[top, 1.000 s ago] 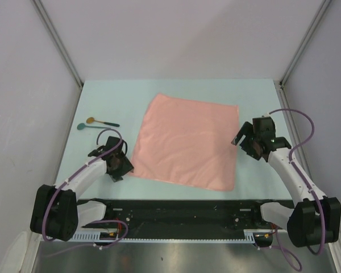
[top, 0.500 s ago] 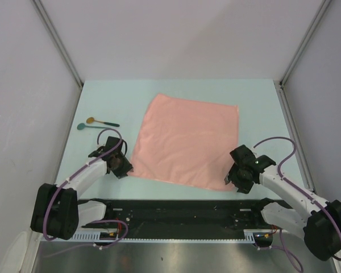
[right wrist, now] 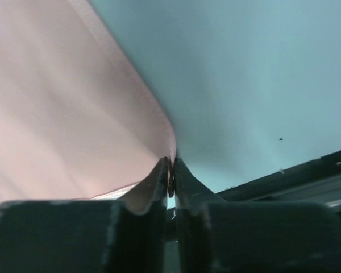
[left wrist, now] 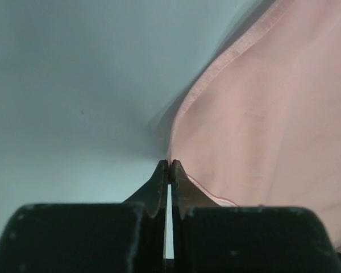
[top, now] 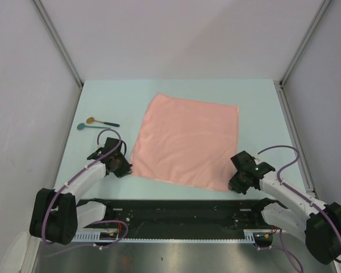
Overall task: Fold the napkin into a case and place the utensils inside
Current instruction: Pick up the flattened napkin from the center of the board, then flatten out the napkin at the center of the board.
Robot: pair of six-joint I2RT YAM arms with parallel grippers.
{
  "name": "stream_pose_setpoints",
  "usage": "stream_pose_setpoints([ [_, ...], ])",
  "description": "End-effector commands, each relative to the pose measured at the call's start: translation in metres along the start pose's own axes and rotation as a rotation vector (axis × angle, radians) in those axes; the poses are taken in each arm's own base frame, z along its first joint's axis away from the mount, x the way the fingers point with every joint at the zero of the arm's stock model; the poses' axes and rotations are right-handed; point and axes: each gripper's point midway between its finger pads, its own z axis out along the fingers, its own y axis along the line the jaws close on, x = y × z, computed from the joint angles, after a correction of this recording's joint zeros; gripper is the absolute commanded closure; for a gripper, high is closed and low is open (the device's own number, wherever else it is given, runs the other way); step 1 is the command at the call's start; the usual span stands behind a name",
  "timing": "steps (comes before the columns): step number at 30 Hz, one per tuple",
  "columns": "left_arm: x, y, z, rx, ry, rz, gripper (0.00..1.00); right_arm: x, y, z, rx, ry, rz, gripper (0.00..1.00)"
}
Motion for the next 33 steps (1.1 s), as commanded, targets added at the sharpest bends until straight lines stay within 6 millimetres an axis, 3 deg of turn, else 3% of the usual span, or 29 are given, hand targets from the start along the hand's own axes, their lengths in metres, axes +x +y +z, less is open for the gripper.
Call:
stream_pose_setpoints([
  [1,-0.006,-0.018,-0.012,0.106,-0.023,0.025,1.0,-0.012,0.022,-0.009,-0.092,-0.052,0.047,0.98],
  [2,-0.006,-0.028,-0.018,0.163,-0.014,0.041,1.0,-0.015,0.027,-0.015,-0.112,-0.062,0.039,1.0],
  [3,-0.018,-0.045,-0.032,0.239,-0.065,0.07,1.0,-0.02,0.031,-0.023,-0.132,-0.08,0.007,1.0],
  [5,-0.034,-0.069,-0.056,0.346,-0.137,0.093,1.0,-0.04,0.059,-0.061,-0.265,-0.159,-0.04,1.0],
  [6,-0.052,-0.095,-0.087,0.464,-0.223,0.119,1.0,-0.049,0.07,-0.08,-0.327,-0.211,-0.126,1.0],
  [7,-0.061,-0.108,-0.108,0.533,-0.276,0.133,1.0,-0.059,0.082,-0.1,-0.395,-0.265,-0.164,1.0],
  [8,-0.07,-0.12,-0.129,0.6,-0.331,0.144,1.0,-0.073,0.101,-0.138,-0.498,-0.345,-0.208,1.0],
  [9,-0.087,-0.139,-0.167,0.691,-0.426,0.153,1.0,-0.081,0.109,-0.167,-0.579,-0.411,-0.248,1.0],
  [10,-0.096,-0.146,-0.197,0.751,-0.497,0.156,1.0,-0.09,0.11,-0.187,-0.6,-0.486,-0.333,1.0],
  [11,-0.104,-0.152,-0.219,0.782,-0.546,0.154,1.0,-0.103,0.12,-0.233,-0.681,-0.574,-0.354,1.0],
  [12,-0.117,-0.162,-0.263,0.836,-0.629,0.166,1.0,-0.108,0.122,-0.255,-0.712,-0.621,-0.385,1.0],
  [14,-0.125,-0.171,-0.311,0.905,-0.706,0.193,1.0,-0.118,0.121,-0.297,-0.744,-0.722,-0.466,1.0],
  [15,-0.128,-0.175,-0.355,0.97,-0.782,0.216,1.0,-0.12,0.121,-0.341,-0.83,-0.795,-0.477,1.0],
  [16,-0.127,-0.176,-0.379,1.01,-0.815,0.232,1.0,-0.121,0.121,-0.363,-0.881,-0.845,-0.491,1.0],
  [17,-0.125,-0.174,-0.403,1.043,-0.859,0.239,1.0,-0.119,0.119,-0.382,-0.923,-0.896,-0.536,1.0],
  [18,-0.124,-0.168,-0.44,1.076,-0.927,0.255,1.0,-0.114,0.114,-0.414,-1.002,-0.946,-0.554,1.0],
  [20,-0.121,-0.154,-0.472,1.078,-0.994,0.246,1.0,-0.108,0.105,-0.448,-1.083,-1.023,-0.6,1.0],
  [21,-0.118,-0.147,-0.499,1.105,-1.047,0.25,1.0,-0.099,0.1,-0.469,-1.146,-1.043,-0.624,1.0],
  [24,-0.111,-0.133,-0.531,1.128,-1.109,0.241,1.0,-0.086,0.087,-0.495,-1.228,-1.09,-0.668,1.0],
  [27,-0.109,-0.13,-0.543,1.164,-1.135,0.234,1.0,-0.083,0.076,-0.509,-1.266,-1.132,-0.653,1.0],
  [29,-0.112,-0.133,-0.542,1.175,-1.14,0.215,1.0,-0.09,0.078,-0.505,-1.232,-1.122,-0.626,1.0],
  [30,-0.118,-0.139,-0.527,1.155,-1.12,0.204,1.0,-0.099,0.079,-0.499,-1.185,-1.126,-0.586,1.0],
  [32,-0.124,-0.147,-0.522,1.168,-1.127,0.188,1.0,-0.112,0.089,-0.483,-1.11,-1.095,-0.555,1.0],
  [33,-0.129,-0.154,-0.502,1.146,-1.101,0.191,1.0,-0.125,0.09,-0.473,-1.035,-1.102,-0.508,1.0],
])
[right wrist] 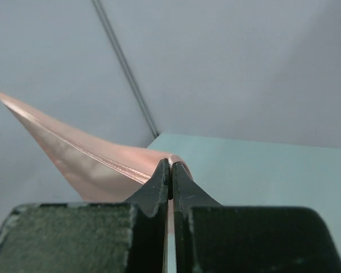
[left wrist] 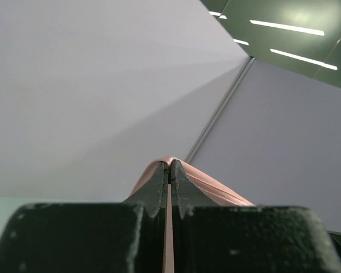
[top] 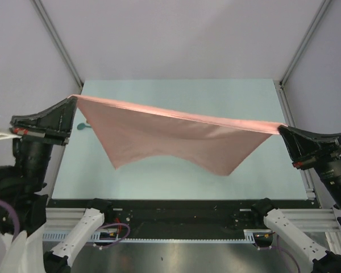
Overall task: Fold the napkin into a case and place the utensils inside
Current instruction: Flatten out the napkin at the center of the board.
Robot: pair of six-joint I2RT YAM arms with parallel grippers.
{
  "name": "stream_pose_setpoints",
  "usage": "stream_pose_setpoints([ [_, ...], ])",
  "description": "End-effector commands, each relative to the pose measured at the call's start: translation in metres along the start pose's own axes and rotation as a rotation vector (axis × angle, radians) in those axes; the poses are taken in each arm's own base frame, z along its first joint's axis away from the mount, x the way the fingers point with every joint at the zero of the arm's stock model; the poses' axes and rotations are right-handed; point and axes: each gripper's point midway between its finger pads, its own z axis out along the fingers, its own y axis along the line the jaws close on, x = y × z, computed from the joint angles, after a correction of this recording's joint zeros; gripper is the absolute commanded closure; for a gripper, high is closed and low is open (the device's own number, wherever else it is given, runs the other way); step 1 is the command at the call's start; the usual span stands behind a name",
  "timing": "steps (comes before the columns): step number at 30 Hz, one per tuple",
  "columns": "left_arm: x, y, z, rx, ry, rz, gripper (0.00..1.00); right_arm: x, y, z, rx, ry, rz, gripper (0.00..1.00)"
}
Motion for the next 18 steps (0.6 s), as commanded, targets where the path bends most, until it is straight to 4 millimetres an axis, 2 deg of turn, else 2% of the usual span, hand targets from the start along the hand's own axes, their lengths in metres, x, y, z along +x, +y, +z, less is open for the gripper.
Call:
stream_pose_setpoints([
  [1,0.055,0.055,0.041,-0.126,0.081,-0.011,1.0,0.029,-0.051,0.03,0.256,0.098,-0.019,1.0],
  [2,0.063,0.067,0.049,-0.162,0.083,-0.025,1.0,0.043,-0.063,0.044,0.316,0.148,-0.027,1.0],
  [3,0.078,0.082,0.056,-0.198,0.112,-0.026,1.0,0.051,-0.084,0.047,0.426,0.174,-0.049,1.0],
  [4,0.102,0.102,0.069,-0.248,0.159,-0.035,1.0,0.06,-0.095,0.052,0.485,0.199,-0.061,1.0],
  [6,0.133,0.132,0.082,-0.325,0.204,-0.06,1.0,0.083,-0.122,0.07,0.616,0.252,-0.093,1.0],
  [7,0.163,0.156,0.094,-0.379,0.266,-0.063,1.0,0.091,-0.129,0.077,0.639,0.267,-0.102,1.0],
  [8,0.179,0.169,0.099,-0.408,0.287,-0.082,1.0,0.111,-0.137,0.087,0.651,0.315,-0.103,1.0],
  [10,0.216,0.201,0.118,-0.451,0.329,-0.086,1.0,0.134,-0.177,0.104,0.742,0.341,-0.054,1.0],
  [11,0.234,0.216,0.122,-0.483,0.349,-0.091,1.0,0.155,-0.177,0.117,0.649,0.404,0.023,1.0],
  [12,0.245,0.23,0.127,-0.511,0.358,-0.093,1.0,0.175,-0.22,0.121,0.715,0.425,0.079,1.0],
  [13,0.257,0.239,0.133,-0.518,0.378,-0.115,1.0,0.189,-0.231,0.127,0.701,0.443,0.118,1.0],
  [14,0.289,0.263,0.141,-0.549,0.433,-0.131,1.0,0.202,-0.236,0.135,0.66,0.465,0.153,1.0],
  [15,0.302,0.274,0.144,-0.562,0.454,-0.135,1.0,0.211,-0.252,0.143,0.666,0.457,0.15,1.0],
  [16,0.314,0.282,0.154,-0.546,0.456,-0.144,1.0,0.23,-0.272,0.15,0.688,0.49,0.155,1.0],
  [17,0.342,0.303,0.157,-0.576,0.5,-0.16,1.0,0.242,-0.283,0.155,0.685,0.513,0.166,1.0],
  [18,0.36,0.309,0.161,-0.561,0.538,-0.183,1.0,0.246,-0.294,0.164,0.679,0.504,0.167,1.0],
])
